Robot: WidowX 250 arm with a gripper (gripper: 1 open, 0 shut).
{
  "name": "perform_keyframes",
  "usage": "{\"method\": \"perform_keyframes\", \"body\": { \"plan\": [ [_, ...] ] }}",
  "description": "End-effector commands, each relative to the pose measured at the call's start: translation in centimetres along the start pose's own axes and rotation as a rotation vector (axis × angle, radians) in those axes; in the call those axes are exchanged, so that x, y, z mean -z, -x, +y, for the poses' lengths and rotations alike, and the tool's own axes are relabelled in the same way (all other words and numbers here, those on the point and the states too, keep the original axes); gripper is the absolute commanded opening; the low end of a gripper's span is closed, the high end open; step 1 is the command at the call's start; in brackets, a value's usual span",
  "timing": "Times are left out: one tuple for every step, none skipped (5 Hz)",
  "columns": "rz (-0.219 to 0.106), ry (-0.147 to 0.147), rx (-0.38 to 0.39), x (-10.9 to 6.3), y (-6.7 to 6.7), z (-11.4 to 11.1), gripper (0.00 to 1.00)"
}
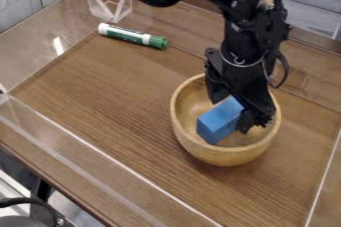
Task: Put the blue block in the brown bowl
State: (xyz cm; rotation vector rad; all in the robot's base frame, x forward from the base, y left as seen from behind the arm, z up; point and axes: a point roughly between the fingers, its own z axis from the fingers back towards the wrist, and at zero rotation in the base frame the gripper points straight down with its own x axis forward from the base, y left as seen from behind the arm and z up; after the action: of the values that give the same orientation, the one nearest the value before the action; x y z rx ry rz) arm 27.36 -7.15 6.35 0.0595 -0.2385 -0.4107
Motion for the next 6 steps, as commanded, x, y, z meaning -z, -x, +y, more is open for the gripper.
{"method": "perform_keyframes", "body": {
  "plan": [
    [-0.024, 0.000, 0.002, -0.72, -0.59, -0.27, 1.00],
    [-0.013, 0.002, -0.003, -0.63, -0.39, -0.44, 1.00],
    [-0.002, 0.003, -0.011, -0.55, -0.20, -0.56, 1.00],
    [0.008, 0.005, -0.019, -0.46, -0.02, -0.68, 1.00],
    [0.015, 0.007, -0.028, -0.35, 0.08, -0.75, 1.00],
    [0.023, 0.008, -0.037, -0.19, 0.19, -0.81, 1.00]
  ]
}}
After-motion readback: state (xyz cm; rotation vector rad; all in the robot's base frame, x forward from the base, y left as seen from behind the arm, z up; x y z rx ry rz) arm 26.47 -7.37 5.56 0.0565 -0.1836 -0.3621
